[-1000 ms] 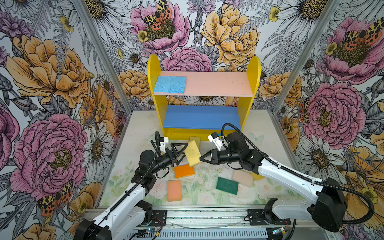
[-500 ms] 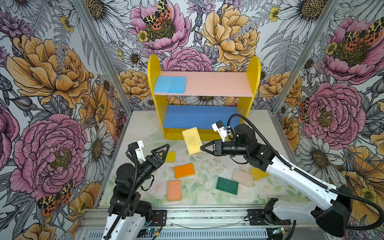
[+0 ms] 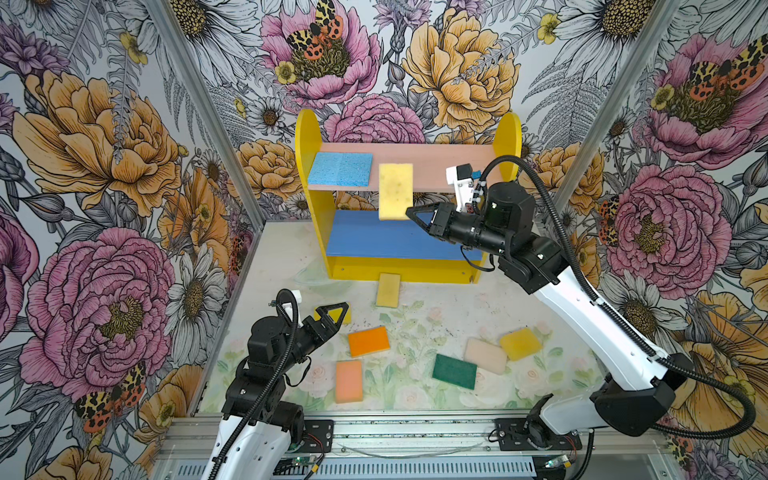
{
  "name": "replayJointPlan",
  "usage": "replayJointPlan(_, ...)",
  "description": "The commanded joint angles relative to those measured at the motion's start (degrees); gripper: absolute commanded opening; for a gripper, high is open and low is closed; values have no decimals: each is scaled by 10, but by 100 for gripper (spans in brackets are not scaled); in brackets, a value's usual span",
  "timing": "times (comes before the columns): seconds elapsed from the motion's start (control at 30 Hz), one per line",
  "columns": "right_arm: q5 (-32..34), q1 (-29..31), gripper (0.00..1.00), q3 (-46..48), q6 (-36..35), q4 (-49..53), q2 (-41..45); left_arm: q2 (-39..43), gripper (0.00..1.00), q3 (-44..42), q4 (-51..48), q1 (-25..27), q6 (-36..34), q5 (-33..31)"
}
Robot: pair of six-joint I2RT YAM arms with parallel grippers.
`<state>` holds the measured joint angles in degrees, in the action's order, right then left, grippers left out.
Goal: Place and organize the cleaning sponges onto the shelf
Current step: 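Carry the yellow sponge to the pink shelf with the right gripper while the left withdraws, then lower the yellow sponge onto the pink shelf beside the blue sponges and release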
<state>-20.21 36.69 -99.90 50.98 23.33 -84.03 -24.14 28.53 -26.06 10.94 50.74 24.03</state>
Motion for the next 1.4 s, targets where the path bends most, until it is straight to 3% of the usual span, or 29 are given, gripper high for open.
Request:
replayJointPlan(0.0, 41, -10, 13, -61, -7, 28, -43, -9, 99, 18, -27, -6, -44, 21)
replayJointPlan(0.53, 55, -38, 13, -424, -33, 141, -304, -45, 99, 14, -28, -46, -81, 81)
replayJointPlan(1.2, 59, -63, 14, -451, -17, 142, -365, -56, 99, 10, -20, -71, -82, 104)
replayJointPlan(1.3, 52, -65, 17, -459, -12, 142, -374, -58, 99, 9, -19, -74, -82, 103)
replayJointPlan(1.37, 49, -66, 24, -459, -9, 142, -378, -60, 99, 9, -19, -76, -82, 104)
